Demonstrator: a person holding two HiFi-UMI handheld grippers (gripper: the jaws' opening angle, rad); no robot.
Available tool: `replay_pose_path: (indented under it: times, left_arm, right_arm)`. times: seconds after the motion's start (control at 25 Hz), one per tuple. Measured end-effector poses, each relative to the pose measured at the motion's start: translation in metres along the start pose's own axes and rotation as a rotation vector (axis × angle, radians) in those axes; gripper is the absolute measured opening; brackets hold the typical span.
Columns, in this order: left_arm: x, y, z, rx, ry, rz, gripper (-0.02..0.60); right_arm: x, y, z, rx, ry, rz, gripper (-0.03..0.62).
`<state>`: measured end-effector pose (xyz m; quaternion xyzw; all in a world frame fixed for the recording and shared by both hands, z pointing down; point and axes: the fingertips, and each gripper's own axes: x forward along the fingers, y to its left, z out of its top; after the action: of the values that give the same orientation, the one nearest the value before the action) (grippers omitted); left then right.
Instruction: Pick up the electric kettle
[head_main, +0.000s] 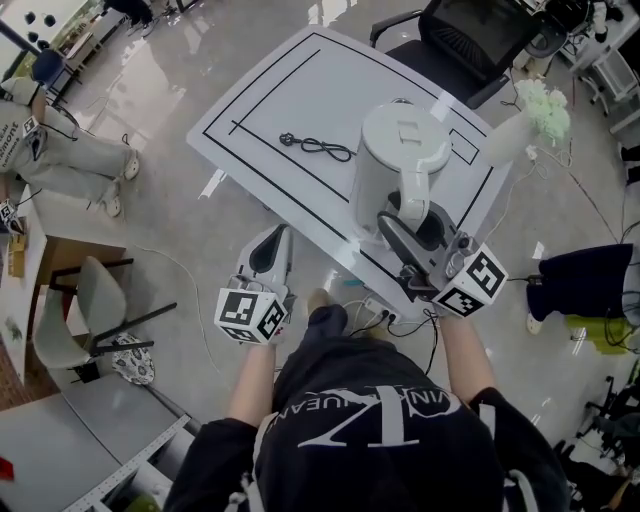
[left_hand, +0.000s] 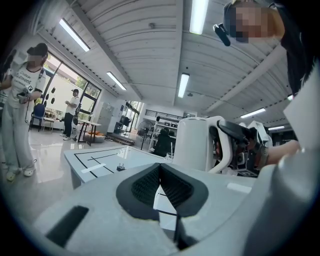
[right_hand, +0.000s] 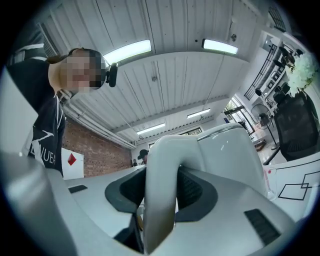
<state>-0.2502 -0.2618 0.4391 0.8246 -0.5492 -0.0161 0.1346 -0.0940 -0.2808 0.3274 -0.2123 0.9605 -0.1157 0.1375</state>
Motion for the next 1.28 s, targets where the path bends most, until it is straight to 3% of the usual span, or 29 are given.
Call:
replay_pose_path:
  times: [0.72,1.28]
  left_arm:
    - [0.001,-0.012,0.01,0.014,-0.025,-0.007,0.005]
    - [0.02,-0.031,0.016,0.023,-0.037,-0.055,0.004]
  right_arm:
    - [-0.025,-0.007,0.027,-0.016,-0.046,-0.054,0.144]
    - [-0.066,-0.02,0.044,-0.047,-0.074,-0.167,0.144]
